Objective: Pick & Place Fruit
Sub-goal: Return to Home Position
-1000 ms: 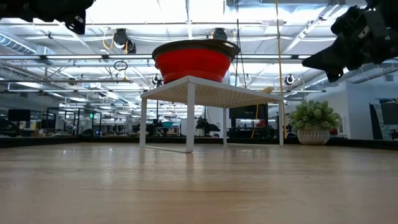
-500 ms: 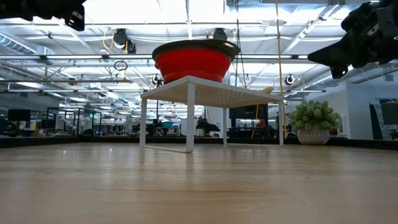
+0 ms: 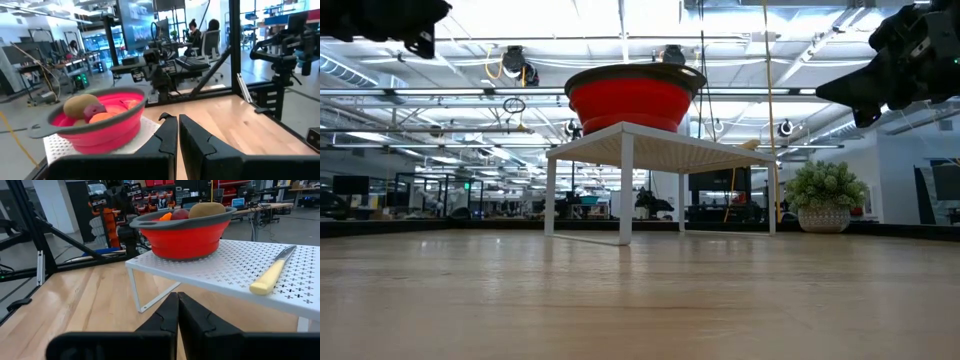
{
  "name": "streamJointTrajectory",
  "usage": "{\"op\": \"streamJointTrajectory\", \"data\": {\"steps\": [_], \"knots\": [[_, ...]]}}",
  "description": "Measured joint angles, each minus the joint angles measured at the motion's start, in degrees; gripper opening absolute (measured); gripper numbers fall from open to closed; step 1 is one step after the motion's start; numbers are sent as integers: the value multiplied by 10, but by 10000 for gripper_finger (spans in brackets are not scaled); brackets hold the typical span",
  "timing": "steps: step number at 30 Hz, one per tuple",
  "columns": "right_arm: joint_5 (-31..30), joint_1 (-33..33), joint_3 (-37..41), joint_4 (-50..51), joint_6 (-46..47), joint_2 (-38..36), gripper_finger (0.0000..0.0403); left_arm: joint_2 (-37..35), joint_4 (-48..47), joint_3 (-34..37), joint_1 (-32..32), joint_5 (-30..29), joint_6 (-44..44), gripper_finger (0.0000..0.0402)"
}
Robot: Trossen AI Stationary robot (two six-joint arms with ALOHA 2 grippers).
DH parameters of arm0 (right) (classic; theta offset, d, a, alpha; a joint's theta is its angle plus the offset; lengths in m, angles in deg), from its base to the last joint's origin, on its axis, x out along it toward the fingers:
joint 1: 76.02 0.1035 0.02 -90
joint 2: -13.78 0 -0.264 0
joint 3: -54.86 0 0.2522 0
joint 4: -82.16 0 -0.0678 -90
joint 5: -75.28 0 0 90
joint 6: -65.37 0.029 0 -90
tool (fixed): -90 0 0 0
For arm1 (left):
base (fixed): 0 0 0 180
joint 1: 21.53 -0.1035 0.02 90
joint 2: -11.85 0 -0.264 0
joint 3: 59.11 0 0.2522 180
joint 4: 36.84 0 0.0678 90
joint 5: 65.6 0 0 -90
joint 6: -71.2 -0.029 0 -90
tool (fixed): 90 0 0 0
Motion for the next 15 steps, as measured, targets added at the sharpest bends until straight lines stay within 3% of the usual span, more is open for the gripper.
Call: {"op": "streamJointTrajectory", "data": {"steps": [6,15], "knots": [[0,0,0,7,-13,0,2,-40,-32,13,-1,3,26,19],[0,0,0,26,-14,0,2,-41,181,164,-1,28,49,19]]}}
